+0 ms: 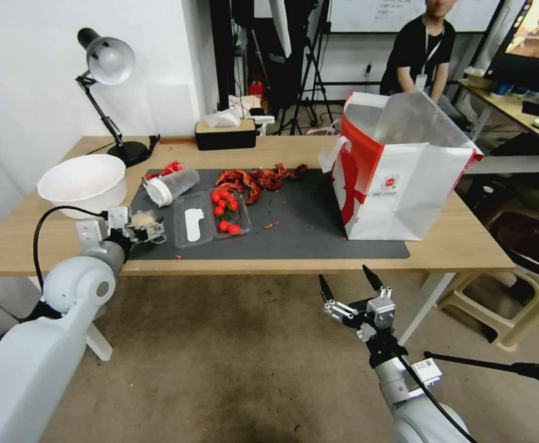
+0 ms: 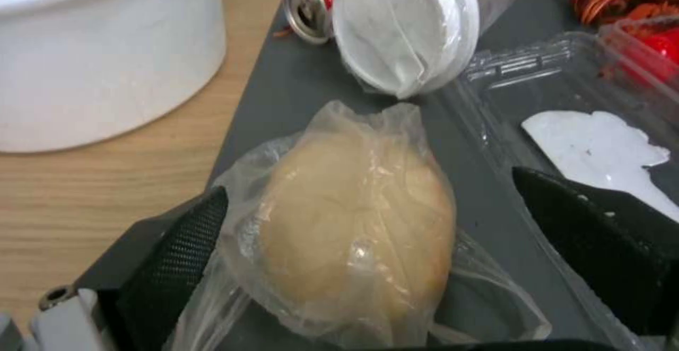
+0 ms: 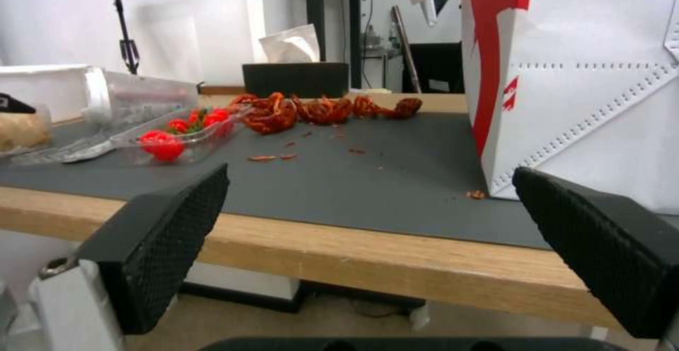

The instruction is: Pick up the trash from the table and place it into the takeout bag.

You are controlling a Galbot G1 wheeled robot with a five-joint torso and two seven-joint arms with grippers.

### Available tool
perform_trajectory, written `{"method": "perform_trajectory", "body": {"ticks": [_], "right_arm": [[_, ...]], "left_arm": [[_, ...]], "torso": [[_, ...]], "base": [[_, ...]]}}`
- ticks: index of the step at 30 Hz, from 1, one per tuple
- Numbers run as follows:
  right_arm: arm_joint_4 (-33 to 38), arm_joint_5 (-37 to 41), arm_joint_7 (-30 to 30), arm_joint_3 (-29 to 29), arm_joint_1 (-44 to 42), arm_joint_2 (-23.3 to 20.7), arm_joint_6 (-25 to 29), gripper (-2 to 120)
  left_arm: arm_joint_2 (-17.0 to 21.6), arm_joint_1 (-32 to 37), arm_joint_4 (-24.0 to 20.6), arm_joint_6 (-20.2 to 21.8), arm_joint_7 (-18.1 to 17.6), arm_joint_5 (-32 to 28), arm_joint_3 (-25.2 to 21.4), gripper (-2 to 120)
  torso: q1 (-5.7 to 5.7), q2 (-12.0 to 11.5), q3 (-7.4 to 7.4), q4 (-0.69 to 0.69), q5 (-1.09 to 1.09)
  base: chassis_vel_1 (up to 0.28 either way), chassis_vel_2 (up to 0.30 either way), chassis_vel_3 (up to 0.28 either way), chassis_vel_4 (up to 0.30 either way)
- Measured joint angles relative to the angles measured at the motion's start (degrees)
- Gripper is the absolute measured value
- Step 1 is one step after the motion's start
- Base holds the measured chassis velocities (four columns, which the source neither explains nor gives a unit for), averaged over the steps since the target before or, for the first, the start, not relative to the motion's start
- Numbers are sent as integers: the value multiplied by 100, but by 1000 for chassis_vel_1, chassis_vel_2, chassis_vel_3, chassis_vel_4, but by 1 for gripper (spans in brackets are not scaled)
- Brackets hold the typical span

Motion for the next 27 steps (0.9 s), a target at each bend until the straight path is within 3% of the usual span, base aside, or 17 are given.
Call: {"method": "perform_trajectory", "body": {"ticks": [6,12,17,20,23,25,27], "right_arm": [[19,-23,36,27,-11,-1,-23,100],[52,-78,86,34,-55,7,-29,100],[65,-108,125,32,-62,10,-32,100],[78,-134,153,32,-69,9,-40,100],[113,-173,191,31,-60,-22,-57,100],[129,-175,191,29,-64,-26,-64,100],[148,-177,193,30,-84,-30,-69,100]], "left_arm": [[-12,-121,78,165,-147,-279,32,100],[-32,10,82,258,-167,-203,44,75],[-28,78,76,214,-145,-175,30,62],[-2,123,79,94,-24,-109,25,54],[104,228,186,-383,327,137,37,37],[122,261,182,-505,412,147,14,34],[162,341,119,-833,803,145,-77,23]], "torso": [[0,0,0,-1,1],[0,0,0,0,1],[0,0,-1,0,1],[0,0,0,-1,0],[0,0,0,0,0],[0,0,0,-1,-1],[0,0,0,0,0]], "base": [[0,0,0,0],[0,0,0,0],[0,0,0,0],[0,0,0,0],[0,0,0,0],[0,0,0,0],[0,0,0,0]]}}
